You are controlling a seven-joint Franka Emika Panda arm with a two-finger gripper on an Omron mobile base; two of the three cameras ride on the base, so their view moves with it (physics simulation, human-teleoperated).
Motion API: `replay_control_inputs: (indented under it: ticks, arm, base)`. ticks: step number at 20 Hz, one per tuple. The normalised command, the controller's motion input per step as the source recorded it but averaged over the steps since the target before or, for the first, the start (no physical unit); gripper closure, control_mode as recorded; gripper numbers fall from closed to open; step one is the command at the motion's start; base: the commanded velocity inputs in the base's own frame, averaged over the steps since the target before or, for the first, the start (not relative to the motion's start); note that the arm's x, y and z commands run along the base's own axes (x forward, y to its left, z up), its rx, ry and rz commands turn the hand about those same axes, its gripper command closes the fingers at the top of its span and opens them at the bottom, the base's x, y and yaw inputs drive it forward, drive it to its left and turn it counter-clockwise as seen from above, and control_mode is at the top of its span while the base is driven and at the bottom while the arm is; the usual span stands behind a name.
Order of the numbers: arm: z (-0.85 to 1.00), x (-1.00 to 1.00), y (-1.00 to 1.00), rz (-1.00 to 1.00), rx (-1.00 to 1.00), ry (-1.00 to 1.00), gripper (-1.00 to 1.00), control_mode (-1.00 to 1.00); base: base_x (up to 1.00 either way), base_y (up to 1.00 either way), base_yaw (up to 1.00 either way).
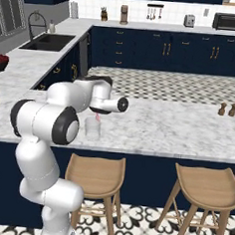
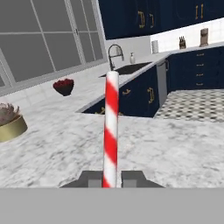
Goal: Take a straw from the drawer in front and place it inside the glass cup on the dining counter.
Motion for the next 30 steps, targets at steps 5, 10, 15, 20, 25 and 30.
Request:
replay_control_inputs:
  ticks: [5,10,15,20,25,30]
  arm:
    - [0.0,0.0,0.13,0.0,0.0,0.12,1.0,-1.0]
    - [-0.14,0.12,0.14,0.0,0.0,0.14,1.0,-1.0]
    - [-0.25,0.25,0.01,0.0,0.0,0.08,1.0,-1.0]
    - [-0.26,0.05,0.0,0.0,0.04,0.0,1.0,-1.0]
    - [-0.29,0.0,-0.06,0.0,0.08,-0.06,1.0,-1.0]
    - [-0.21,0.02,-0.02,0.0,0.07,-0.12,1.0,-1.0]
  base:
    - [0.0,0.0,0.0]
    - [0.0,0.0,0.0]
    - [0.0,0.0,0.0]
    - [0.0,0.0,0.0]
    - [0.0,0.0,0.0]
    - [0.0,0.0,0.0]
